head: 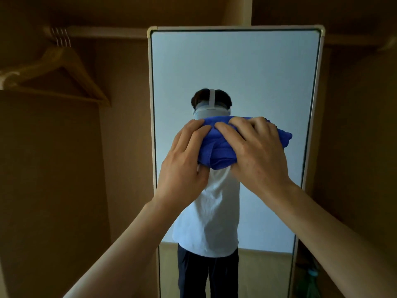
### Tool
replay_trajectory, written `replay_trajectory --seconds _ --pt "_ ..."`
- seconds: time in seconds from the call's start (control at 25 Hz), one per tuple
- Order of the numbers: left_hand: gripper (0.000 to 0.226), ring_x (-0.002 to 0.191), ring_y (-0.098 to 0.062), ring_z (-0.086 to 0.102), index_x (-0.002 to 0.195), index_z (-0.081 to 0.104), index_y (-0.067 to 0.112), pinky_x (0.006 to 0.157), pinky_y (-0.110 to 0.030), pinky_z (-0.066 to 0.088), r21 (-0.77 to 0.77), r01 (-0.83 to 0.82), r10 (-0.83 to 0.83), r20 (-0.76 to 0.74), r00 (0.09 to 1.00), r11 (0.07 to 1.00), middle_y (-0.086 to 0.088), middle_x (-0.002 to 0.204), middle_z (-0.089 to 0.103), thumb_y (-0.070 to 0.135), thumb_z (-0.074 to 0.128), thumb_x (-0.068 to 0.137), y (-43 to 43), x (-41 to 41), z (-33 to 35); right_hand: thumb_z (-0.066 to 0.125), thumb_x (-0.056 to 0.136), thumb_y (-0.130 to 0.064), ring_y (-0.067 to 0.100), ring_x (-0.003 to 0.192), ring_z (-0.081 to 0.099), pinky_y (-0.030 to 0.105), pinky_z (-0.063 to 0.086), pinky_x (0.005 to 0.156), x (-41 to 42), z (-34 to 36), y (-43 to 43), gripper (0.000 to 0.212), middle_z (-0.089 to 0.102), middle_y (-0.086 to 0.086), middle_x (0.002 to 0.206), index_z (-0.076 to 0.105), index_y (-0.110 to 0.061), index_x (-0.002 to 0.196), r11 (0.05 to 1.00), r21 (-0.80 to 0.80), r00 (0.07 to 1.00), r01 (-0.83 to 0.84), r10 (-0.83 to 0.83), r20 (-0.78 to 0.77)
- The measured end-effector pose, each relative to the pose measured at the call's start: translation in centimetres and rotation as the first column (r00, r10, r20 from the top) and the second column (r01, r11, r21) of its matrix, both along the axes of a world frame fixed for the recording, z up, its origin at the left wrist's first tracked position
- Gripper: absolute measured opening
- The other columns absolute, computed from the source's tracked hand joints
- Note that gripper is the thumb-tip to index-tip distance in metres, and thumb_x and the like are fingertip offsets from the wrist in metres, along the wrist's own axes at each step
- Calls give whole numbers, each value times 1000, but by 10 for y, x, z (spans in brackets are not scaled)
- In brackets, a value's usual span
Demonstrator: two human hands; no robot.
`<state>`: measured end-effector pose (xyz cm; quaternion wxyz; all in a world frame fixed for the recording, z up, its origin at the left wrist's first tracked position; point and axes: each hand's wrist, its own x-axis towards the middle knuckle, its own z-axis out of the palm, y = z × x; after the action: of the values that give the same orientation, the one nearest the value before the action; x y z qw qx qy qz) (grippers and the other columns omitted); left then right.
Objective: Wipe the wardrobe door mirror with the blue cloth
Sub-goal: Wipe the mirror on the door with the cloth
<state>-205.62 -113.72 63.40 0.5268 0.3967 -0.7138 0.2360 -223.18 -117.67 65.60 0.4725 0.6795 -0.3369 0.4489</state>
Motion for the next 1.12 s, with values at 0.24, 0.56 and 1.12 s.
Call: replay_trajectory --seconds 0.24,0.56,1.12 --pt "60 146 -23 38 140 53 5 116 -37 40 69 52 -49 -50 998 996 -7 153 46 -5 67 83 1 -3 -58 66 82 -20 31 103 54 45 39 93 -1 -59 4 53 62 5 129 58 -19 135 995 98 1000 -13 14 -13" --pt "65 152 -20 29 144 50 7 115 -13 30 231 79 -64 -71 995 970 -3 158 40 -4 69 83 9 -4 -138 71 83 -16 31 103 54 45 41 92 -4 -140 10 54 61 6 132 59 -21 136 976 218 999 -16 22 -24" --pt "61 153 -25 28 146 48 5 120 -40 35 486 49 -55 -3 999 873 -7 159 38 4 65 87 27 -8 -292 69 85 -16 28 103 48 40 43 88 -19 -304 30 54 62 12 129 58 -20 139 876 483 996 -1 42 -73"
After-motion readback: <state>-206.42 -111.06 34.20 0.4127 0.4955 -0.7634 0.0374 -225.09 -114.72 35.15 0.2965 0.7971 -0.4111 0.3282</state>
